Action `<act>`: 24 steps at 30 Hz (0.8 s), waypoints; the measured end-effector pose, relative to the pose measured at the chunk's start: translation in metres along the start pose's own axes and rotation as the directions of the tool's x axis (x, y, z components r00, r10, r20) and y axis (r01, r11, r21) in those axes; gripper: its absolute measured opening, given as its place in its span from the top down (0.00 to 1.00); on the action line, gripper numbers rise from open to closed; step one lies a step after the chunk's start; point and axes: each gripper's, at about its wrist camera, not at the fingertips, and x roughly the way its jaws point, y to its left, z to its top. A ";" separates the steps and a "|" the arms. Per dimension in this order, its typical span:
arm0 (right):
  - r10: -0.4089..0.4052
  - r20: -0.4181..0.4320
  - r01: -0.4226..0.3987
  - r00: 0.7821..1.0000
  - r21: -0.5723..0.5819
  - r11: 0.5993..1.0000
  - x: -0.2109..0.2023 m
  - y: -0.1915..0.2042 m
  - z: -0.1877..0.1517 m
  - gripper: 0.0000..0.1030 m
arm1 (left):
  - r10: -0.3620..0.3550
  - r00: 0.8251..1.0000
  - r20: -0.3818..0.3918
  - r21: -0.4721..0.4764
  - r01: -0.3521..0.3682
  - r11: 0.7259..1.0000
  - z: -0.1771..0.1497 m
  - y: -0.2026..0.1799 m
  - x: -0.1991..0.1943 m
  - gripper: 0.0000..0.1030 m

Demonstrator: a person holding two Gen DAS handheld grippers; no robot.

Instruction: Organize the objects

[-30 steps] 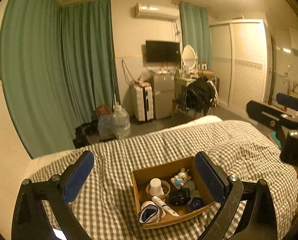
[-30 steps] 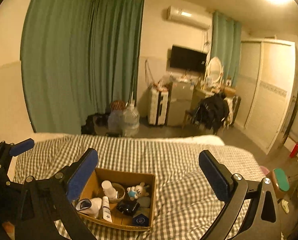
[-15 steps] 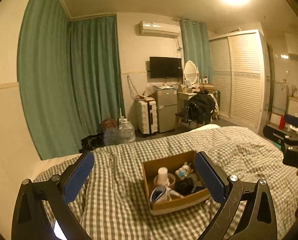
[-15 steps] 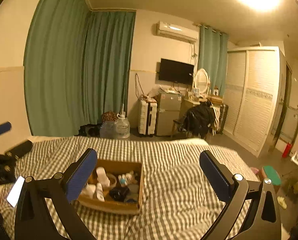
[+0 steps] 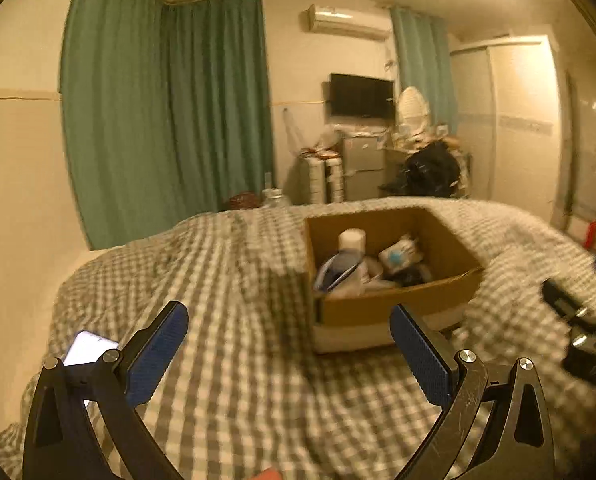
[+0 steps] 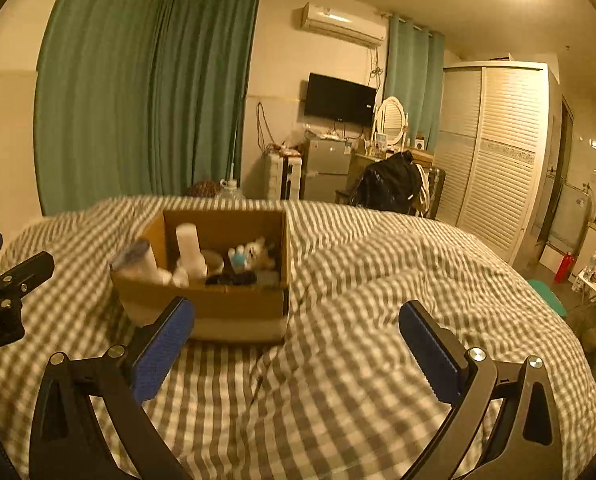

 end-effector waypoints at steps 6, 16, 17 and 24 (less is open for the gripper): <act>-0.007 0.004 0.007 1.000 0.010 1.000 0.005 0.000 -0.010 0.00 | -0.003 0.998 -0.063 -0.040 0.001 0.999 -0.015 0.006 0.013 0.00; -0.020 -0.036 0.019 0.999 -0.037 0.999 0.013 0.016 -0.014 0.00 | 0.000 0.999 -0.049 -0.053 -0.003 0.999 -0.017 0.011 0.009 0.00; -0.021 -0.033 0.019 0.999 -0.040 0.999 0.012 0.016 -0.014 0.00 | -0.003 0.999 -0.052 -0.053 0.000 0.999 -0.017 0.011 0.009 0.00; -0.019 -0.042 0.018 0.999 -0.034 0.999 0.015 0.016 -0.015 0.00 | -0.010 0.999 -0.039 -0.058 0.007 0.998 -0.016 0.010 0.006 0.00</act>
